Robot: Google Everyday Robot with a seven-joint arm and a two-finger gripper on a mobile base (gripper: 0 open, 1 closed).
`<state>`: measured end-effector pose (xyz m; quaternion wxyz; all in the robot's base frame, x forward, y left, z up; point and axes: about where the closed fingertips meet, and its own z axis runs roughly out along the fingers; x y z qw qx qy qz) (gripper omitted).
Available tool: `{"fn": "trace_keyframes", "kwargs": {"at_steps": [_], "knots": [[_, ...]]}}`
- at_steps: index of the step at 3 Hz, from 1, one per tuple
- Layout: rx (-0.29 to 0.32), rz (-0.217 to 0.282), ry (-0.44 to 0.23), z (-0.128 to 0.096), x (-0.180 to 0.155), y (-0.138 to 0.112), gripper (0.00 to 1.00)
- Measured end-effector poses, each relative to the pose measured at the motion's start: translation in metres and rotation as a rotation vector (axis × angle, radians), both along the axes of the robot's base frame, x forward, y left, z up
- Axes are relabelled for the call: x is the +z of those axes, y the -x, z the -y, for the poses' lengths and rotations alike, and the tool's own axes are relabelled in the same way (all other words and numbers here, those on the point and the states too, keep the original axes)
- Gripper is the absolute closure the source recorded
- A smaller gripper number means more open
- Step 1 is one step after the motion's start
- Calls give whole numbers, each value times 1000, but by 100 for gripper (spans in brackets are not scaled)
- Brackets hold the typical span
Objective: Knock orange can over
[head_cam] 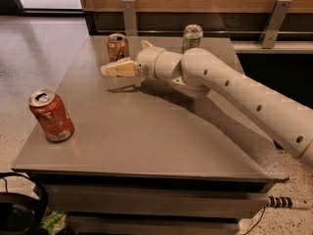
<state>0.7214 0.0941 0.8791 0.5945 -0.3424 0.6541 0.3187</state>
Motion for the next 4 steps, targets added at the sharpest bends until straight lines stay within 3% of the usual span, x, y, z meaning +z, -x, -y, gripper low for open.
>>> {"fn": "trace_keyframes", "kwargs": {"at_steps": [2,4], "knots": [[4,8,-31,-9,-7,-13,0],[8,30,-33,-16,-5,-17,41]]}}
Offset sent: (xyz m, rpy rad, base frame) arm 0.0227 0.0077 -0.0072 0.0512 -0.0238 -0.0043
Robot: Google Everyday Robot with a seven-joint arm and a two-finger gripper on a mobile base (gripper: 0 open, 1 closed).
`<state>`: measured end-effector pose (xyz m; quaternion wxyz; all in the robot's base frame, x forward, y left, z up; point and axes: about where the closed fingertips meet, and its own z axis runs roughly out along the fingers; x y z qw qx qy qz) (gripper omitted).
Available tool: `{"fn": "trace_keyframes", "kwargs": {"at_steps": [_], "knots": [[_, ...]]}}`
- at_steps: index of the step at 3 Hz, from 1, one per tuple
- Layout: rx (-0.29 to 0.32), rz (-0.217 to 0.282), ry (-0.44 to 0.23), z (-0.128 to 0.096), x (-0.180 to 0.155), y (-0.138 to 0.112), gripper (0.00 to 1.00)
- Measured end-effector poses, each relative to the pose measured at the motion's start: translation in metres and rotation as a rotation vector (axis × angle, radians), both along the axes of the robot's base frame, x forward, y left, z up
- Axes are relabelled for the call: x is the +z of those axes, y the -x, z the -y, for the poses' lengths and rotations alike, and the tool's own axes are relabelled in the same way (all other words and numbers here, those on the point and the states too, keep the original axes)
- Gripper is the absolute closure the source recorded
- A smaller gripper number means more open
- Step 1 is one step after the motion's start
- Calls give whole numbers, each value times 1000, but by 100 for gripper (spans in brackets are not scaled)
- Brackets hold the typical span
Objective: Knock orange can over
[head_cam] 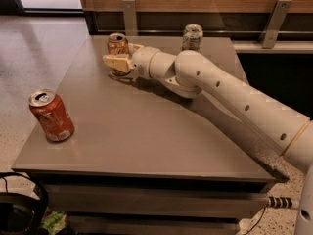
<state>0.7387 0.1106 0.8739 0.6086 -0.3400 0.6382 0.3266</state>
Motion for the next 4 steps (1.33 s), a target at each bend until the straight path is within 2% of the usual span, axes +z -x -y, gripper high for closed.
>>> {"fn": "trace_keyframes", "kwargs": {"at_steps": [1,2,3,4], "knots": [[5,0,-1,-3,0,1,73],[8,0,-1,-6,0,2,95],[11,0,-1,-7,1,2,100],[11,0,-1,-7,1,2,100]]}}
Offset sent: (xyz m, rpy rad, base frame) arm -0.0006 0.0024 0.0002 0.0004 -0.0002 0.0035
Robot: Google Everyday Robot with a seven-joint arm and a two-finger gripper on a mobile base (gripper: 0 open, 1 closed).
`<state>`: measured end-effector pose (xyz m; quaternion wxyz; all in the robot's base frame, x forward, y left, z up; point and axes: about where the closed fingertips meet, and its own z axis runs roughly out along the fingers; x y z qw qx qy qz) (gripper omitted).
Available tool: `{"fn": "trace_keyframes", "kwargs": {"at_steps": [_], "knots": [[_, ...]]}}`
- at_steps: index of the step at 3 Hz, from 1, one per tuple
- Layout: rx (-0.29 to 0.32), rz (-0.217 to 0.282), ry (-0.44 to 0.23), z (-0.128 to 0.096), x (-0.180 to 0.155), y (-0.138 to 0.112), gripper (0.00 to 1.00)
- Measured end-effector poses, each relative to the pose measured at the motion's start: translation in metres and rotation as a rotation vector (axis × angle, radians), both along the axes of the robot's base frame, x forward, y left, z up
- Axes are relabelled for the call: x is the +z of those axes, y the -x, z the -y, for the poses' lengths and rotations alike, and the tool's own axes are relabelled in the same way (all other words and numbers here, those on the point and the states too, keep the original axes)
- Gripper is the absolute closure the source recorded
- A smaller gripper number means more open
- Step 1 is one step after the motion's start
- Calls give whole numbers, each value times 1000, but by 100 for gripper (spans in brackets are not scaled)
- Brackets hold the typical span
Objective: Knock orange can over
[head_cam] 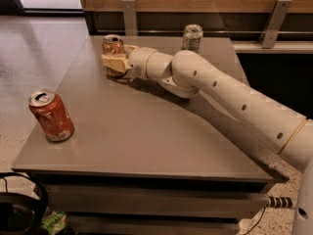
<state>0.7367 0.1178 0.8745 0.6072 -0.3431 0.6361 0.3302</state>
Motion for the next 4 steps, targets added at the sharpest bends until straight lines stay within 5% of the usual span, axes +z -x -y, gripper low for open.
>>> {"fn": "trace_keyframes", "kwargs": {"at_steps": [4], "knots": [[1,-60,177,31,25,23,100]]}}
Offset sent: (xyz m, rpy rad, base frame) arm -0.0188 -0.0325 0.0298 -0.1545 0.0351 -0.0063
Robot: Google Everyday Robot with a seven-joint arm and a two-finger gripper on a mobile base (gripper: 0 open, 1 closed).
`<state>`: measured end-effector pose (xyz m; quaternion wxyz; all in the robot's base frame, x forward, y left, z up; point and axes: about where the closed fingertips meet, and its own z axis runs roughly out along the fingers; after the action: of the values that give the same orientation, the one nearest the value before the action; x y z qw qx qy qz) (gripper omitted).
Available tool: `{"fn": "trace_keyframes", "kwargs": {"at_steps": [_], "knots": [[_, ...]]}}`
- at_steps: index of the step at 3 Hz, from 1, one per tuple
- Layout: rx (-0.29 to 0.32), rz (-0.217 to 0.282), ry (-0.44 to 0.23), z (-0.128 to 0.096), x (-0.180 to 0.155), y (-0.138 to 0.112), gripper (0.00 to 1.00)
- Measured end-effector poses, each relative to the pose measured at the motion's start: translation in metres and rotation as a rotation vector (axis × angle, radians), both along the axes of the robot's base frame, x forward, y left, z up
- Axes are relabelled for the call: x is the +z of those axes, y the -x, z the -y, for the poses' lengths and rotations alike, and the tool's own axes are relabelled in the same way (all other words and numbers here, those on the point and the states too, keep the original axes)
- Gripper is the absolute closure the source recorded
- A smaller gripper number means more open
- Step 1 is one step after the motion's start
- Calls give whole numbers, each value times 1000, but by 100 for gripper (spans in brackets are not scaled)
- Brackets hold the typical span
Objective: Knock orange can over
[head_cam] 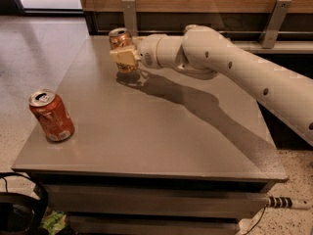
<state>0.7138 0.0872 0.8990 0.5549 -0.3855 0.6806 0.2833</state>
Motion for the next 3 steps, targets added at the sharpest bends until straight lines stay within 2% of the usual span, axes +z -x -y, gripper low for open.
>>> {"fn": "trace_keyframes", "kwargs": {"at_steps": [3], "knots": [[-1,-106,182,24,0,24,100]]}}
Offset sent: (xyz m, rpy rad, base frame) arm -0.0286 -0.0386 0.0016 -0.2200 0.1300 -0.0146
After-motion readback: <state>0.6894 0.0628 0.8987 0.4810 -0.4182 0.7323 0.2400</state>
